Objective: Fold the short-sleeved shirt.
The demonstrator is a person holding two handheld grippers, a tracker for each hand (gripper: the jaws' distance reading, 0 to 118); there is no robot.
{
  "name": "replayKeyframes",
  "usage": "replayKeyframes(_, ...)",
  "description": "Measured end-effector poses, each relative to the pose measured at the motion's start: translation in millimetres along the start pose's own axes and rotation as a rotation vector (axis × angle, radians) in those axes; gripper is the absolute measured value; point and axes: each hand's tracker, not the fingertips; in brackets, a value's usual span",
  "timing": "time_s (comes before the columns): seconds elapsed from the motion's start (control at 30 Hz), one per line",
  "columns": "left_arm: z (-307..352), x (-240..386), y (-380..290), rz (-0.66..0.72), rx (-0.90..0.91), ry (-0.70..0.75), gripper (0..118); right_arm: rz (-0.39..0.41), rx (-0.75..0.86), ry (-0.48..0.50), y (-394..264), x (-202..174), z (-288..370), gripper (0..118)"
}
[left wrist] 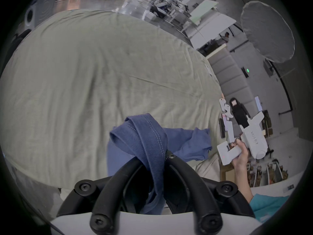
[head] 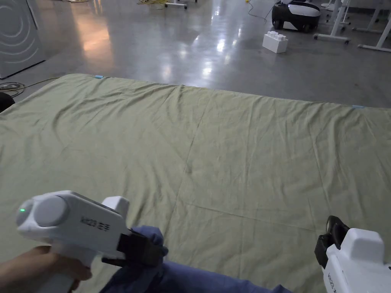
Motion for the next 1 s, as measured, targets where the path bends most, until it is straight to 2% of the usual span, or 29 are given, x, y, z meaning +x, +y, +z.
replayKeyframes(0.07, -24, 11, -2, 0.003, -0.023, 0.005, 14, -0.004, -0.004, -0.004, -1, 2, 1, 1)
replayKeyframes(0.2, -74, 12, -2, 0.104, -0.069, -0.040, 14, -0.005, -0.010, -0.014, -3, 6, 3, 1)
replayKeyframes(0.37, -122, 16, -3, 0.207, -0.072, -0.029, 14, -0.016, -0.022, -0.026, -6, 11, 4, 1)
replayKeyframes(0.6, -162, 26, -13, 0.161, -0.088, 0.062, 15, -0.024, -0.032, -0.038, -8, 16, 7, 0)
replayKeyframes(0.83, -166, 31, -19, 0.114, -0.098, 0.083, 16, -0.019, -0.026, -0.045, -6, 19, 8, 1)
replayKeyframes(0.9, -161, 30, -18, 0.115, -0.094, 0.061, 22, -0.020, -0.028, -0.045, -6, 19, 8, 0)
replayKeyframes(1.0, -143, 28, -18, 0.119, -0.073, 0.004, 53, -0.018, -0.028, -0.046, -5, 20, 10, 1)
